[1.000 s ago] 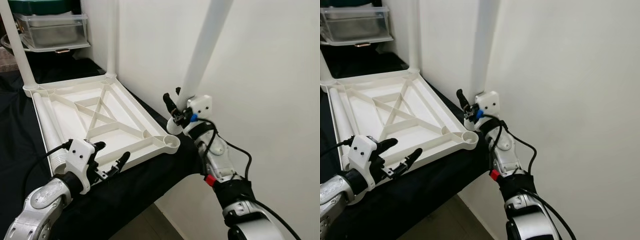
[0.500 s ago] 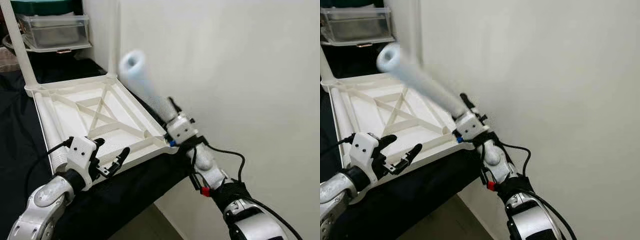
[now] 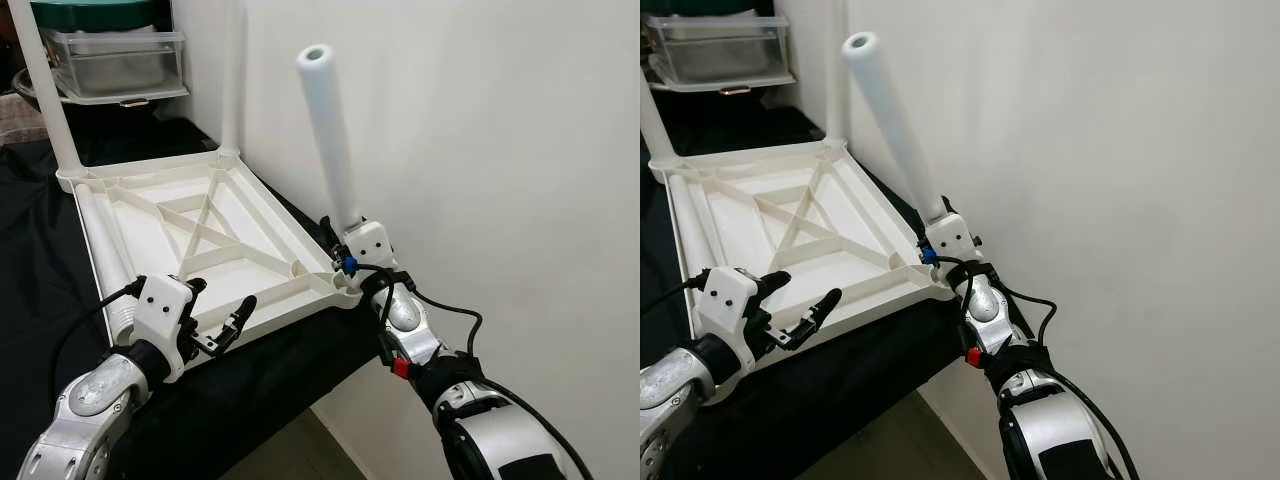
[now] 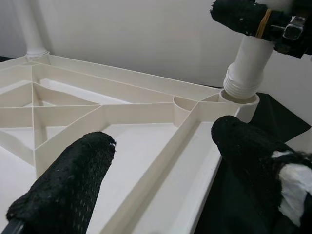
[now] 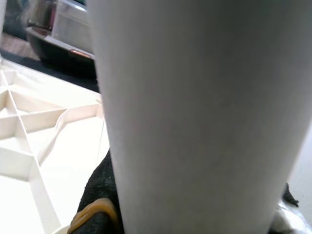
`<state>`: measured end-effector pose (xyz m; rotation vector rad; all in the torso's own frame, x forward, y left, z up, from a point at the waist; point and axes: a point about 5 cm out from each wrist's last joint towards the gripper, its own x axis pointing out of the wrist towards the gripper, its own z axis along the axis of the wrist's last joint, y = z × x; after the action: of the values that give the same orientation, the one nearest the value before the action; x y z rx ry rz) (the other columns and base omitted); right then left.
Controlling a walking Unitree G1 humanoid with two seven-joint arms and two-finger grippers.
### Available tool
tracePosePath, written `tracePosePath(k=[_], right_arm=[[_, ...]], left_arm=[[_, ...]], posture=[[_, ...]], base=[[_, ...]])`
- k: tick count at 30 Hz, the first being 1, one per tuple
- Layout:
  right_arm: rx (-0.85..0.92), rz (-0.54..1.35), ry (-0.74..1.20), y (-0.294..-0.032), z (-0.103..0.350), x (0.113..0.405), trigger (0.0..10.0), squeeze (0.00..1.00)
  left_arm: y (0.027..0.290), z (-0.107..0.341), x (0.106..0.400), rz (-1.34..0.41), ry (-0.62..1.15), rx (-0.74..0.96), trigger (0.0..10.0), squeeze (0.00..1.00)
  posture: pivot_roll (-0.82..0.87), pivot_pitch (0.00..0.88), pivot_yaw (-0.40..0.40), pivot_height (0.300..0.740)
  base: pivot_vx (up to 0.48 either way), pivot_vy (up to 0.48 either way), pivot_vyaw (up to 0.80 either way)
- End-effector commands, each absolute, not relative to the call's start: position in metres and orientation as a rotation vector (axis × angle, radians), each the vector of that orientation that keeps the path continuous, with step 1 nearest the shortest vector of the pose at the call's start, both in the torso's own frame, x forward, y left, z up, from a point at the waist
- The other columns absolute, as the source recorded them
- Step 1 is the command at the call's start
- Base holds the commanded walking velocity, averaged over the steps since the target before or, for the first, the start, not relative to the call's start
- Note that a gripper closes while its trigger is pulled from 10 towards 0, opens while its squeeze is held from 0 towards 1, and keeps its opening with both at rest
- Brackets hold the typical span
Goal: Building children table
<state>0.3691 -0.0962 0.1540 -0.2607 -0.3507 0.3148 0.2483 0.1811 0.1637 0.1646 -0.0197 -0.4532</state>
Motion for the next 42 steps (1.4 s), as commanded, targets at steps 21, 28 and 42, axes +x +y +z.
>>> tracePosePath(k=[21,28,42], right_arm=[[0.285,0.555,-0.231,-0.048,0.149,0.360,0.0,0.00],[0.337,0.691,-0.287,-0.018,0.164,0.345,0.0,0.00],[0.286,0.840,-0.362,-0.003,0.199,0.342,0.0,0.00]], left_arm=[[0.185,0.162,0.255,-0.413,-0.025,0.160,10.0,0.00],[0.202,0.167,0.262,-0.317,-0.038,0.185,10.0,0.00],[0.233,0.172,0.272,-0.077,-0.049,0.183,10.0,0.00]], posture=[[0.17,0.000,-0.148,0.740],[0.17,0.000,-0.151,0.740],[0.17,0.000,-0.163,0.740]], base=[[0.000,0.000,0.00],[0.000,0.000,0.00],[0.000,0.000,0.00]])
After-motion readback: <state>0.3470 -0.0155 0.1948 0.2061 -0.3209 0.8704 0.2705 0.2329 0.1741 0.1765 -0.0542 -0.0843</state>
